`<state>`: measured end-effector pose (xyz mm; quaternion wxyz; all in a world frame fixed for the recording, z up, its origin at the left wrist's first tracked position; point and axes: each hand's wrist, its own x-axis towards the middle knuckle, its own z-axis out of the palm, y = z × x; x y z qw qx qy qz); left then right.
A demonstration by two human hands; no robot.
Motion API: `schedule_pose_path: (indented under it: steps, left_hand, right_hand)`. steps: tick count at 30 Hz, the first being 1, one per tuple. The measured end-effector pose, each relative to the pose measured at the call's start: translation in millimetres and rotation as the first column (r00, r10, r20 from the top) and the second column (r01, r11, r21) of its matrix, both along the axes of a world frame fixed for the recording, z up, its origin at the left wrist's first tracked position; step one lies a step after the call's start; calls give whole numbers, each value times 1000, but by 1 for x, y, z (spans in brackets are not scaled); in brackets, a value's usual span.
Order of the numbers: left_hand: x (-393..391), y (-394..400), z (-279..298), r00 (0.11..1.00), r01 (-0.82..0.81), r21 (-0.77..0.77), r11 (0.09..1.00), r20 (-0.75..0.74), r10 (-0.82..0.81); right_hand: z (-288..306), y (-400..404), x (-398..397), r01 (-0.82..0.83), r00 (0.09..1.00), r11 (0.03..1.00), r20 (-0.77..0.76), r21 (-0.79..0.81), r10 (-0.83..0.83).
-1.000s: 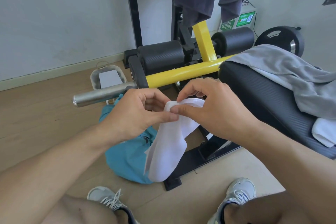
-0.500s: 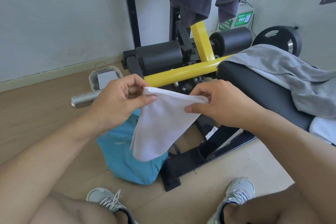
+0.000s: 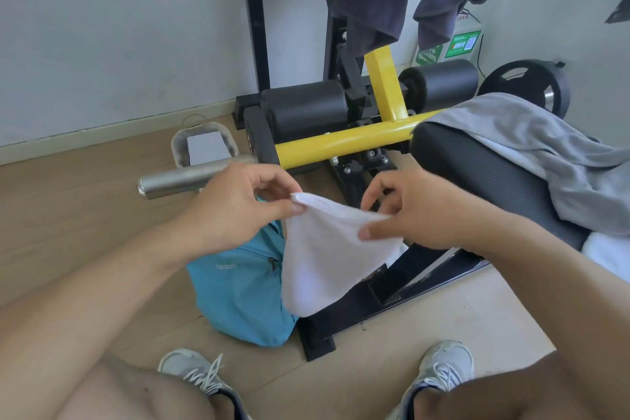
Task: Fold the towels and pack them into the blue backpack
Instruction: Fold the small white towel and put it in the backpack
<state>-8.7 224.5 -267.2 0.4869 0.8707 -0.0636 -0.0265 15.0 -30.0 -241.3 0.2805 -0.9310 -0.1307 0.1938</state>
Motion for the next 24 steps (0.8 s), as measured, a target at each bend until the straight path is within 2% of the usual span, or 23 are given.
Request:
schedule_pose_path:
  steps: [2,6,9,11,15,18,19,22,24]
  left_hand:
    - [-4,-8,1,998,69,37,997,-7,-69]
    - [-6,-16,5,984,179,88,980,-16,-179]
    - [-5,-14,5,991,117,103,988,50,-123]
    - [-5,-11,7,995,87,102,991,36,-91]
    - [-13,-8,8,955,165,-135,977,-224,-192]
    - [-16,-8,10,954,153,-208,966,-224,-199]
    - [-16,-7,10,961,158,-172,972,-198,-191]
    - [-14,-5,6,983,183,110,977,-52,-178]
    - [-12,-2,3,984,169,233,957,16,-178]
  right_hand:
    - [-3,2,-4,-98,994,990,-58,-104,92]
    - [-6,14,-14,-172,985,985,13,-34,172]
    - [-7,26,-22,-107,990,991,101,79,99]
    - [-8,31,-26,-37,993,987,116,157,19]
    - [-6,40,-35,50,998,945,19,324,-59]
    - [-2,43,-41,64,981,906,-195,417,20]
    - [-1,42,-41,25,967,909,-239,417,83]
    - [3,34,-41,-132,923,924,-295,360,247]
    - [5,29,-38,-217,912,952,-301,217,277]
